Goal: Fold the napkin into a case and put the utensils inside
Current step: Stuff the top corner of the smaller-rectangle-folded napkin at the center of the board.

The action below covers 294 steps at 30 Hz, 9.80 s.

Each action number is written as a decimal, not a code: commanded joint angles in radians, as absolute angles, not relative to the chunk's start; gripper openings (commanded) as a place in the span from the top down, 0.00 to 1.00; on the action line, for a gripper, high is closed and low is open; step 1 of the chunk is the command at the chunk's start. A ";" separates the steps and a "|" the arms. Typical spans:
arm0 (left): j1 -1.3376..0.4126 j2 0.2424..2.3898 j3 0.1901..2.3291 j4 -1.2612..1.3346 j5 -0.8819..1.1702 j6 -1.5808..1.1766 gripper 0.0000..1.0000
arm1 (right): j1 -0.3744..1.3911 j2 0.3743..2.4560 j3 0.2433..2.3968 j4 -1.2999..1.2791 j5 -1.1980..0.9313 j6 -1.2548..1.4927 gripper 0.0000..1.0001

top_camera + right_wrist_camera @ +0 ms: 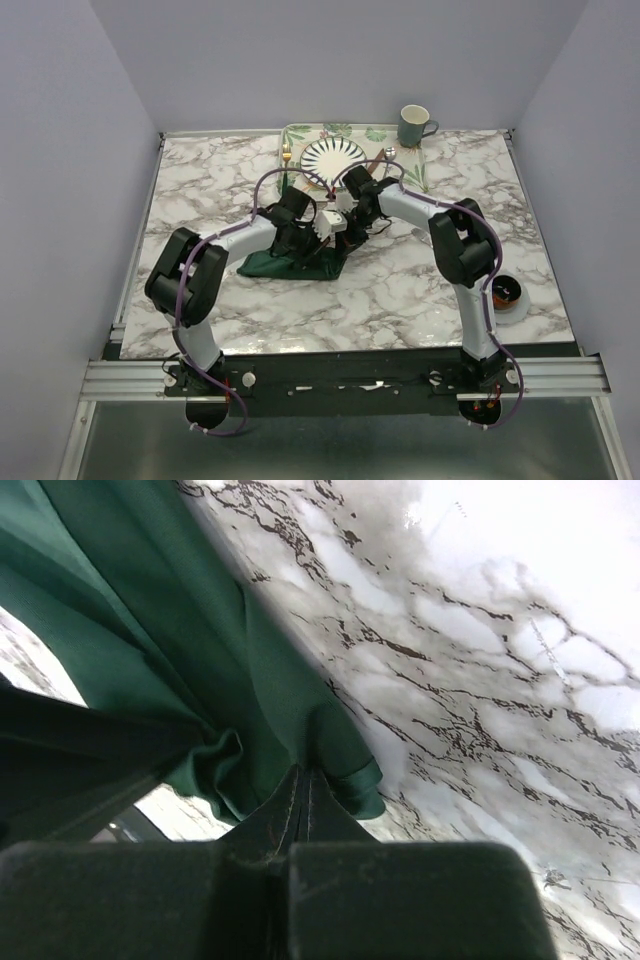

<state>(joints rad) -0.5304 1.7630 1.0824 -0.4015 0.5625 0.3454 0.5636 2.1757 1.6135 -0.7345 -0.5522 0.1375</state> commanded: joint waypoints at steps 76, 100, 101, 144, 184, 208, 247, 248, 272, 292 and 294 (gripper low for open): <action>-0.324 2.140 1.408 -0.562 1.008 -0.243 0.67 | 0.522 2.207 1.588 -0.715 -0.356 0.124 0.99; -0.364 2.071 1.351 -0.670 0.930 -0.067 0.69 | 0.502 2.197 1.577 -0.721 -0.422 0.089 0.99; -0.365 2.085 1.368 -0.661 0.927 -0.074 0.73 | 0.500 2.195 1.577 -0.719 -0.432 0.086 1.00; -0.345 2.293 1.555 -0.836 0.923 -0.067 1.00 | 0.413 2.230 1.828 -0.689 -0.578 0.164 0.63; -0.449 2.141 1.358 -0.922 0.831 0.287 1.00 | 0.454 2.263 1.529 -0.474 -0.871 0.347 0.71; -0.451 2.191 1.463 -0.922 0.833 0.262 0.97 | 0.489 2.379 1.539 -0.500 -1.037 0.356 0.72; -0.508 2.158 1.551 -0.907 0.822 0.308 1.00 | 0.518 2.393 1.592 -0.598 -1.123 0.244 0.75; -0.506 2.160 1.555 -0.907 0.821 0.311 1.00 | 0.517 2.393 1.592 -0.601 -1.126 0.239 0.75; -0.537 2.102 1.474 -0.799 0.742 0.302 1.00 | 0.489 2.364 1.606 -0.629 -1.157 0.190 0.75; -0.538 2.089 1.450 -0.765 0.716 0.325 1.00 | 0.456 2.382 1.648 -0.661 -1.105 0.152 0.66; -0.540 2.085 1.457 -0.772 0.715 0.328 1.00 | 0.462 2.382 1.638 -0.670 -1.091 0.143 0.66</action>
<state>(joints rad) -0.5323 2.0972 1.4418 -0.8238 0.7788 0.2764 0.4500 2.3619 1.6321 -0.6197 -1.1271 0.1894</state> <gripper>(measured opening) 0.012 0.346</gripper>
